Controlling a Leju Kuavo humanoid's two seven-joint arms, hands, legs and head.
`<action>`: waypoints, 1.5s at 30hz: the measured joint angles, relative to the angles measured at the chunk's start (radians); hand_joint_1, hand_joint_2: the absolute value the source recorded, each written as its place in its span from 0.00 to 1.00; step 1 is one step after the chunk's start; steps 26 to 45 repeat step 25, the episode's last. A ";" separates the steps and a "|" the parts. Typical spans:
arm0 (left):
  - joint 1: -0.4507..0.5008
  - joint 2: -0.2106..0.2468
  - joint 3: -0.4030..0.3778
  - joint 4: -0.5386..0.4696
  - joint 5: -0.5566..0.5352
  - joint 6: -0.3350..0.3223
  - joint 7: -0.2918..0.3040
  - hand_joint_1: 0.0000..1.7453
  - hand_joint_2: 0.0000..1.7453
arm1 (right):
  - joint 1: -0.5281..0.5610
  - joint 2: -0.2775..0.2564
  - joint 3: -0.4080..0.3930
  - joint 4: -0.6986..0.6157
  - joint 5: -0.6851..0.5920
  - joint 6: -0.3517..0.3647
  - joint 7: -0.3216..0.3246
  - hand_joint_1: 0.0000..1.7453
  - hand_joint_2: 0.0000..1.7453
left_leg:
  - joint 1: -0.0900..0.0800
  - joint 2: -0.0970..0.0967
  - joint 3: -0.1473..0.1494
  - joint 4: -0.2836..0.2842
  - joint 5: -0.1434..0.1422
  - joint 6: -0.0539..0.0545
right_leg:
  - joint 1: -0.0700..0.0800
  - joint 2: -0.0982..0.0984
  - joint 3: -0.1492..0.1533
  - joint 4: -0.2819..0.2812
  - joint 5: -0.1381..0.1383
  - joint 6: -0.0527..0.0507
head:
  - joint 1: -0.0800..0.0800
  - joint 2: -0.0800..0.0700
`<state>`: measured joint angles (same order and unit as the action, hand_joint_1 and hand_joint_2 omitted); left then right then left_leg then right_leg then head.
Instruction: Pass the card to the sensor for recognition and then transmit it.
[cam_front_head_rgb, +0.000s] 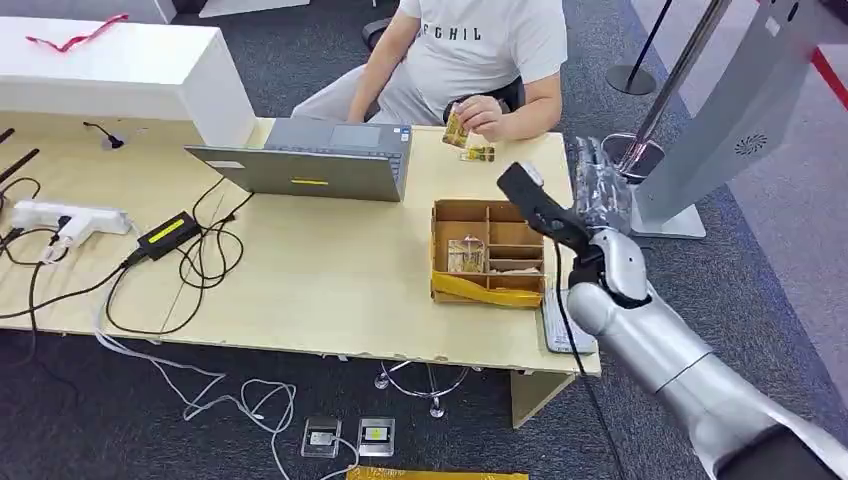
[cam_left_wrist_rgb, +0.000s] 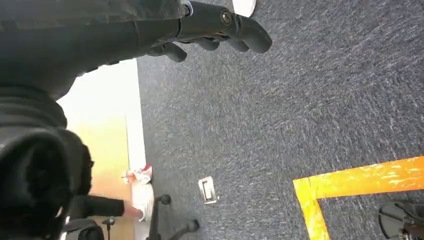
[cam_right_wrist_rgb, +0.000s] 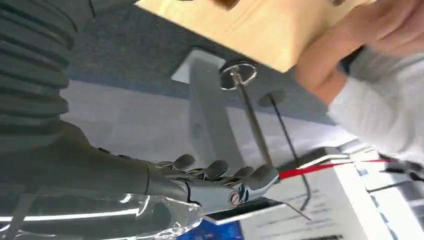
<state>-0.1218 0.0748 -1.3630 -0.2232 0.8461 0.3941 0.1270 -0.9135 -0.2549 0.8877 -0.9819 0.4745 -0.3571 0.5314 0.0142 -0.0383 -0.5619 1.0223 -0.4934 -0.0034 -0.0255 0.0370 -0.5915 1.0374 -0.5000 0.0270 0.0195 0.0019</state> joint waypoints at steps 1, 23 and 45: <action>0.000 0.000 0.000 0.000 0.003 0.000 0.000 0.00 0.00 | 0.000 -0.015 -0.009 0.000 -0.010 0.000 0.016 0.00 1.00 | 0.000 0.000 0.000 0.000 0.000 0.000 | 0.000 0.000 0.000 0.000 0.000 0.000 | 0.000 0.000; 0.003 -0.014 0.005 0.000 0.058 0.017 0.010 0.00 0.00 | 0.164 -0.439 -0.215 -0.044 -0.148 -0.033 0.162 0.00 1.00 | 0.000 -0.001 0.000 0.001 -0.002 0.000 | 0.000 0.000 0.000 -0.001 0.000 0.000 | 0.001 0.000; 0.003 -0.014 0.006 0.000 0.066 0.027 0.000 0.00 0.00 | 0.229 -0.475 -0.235 -0.027 -0.154 -0.074 0.162 0.00 1.00 | 0.001 -0.001 0.000 0.001 -0.003 0.002 | 0.001 -0.001 0.000 -0.003 0.000 0.000 | -0.001 0.000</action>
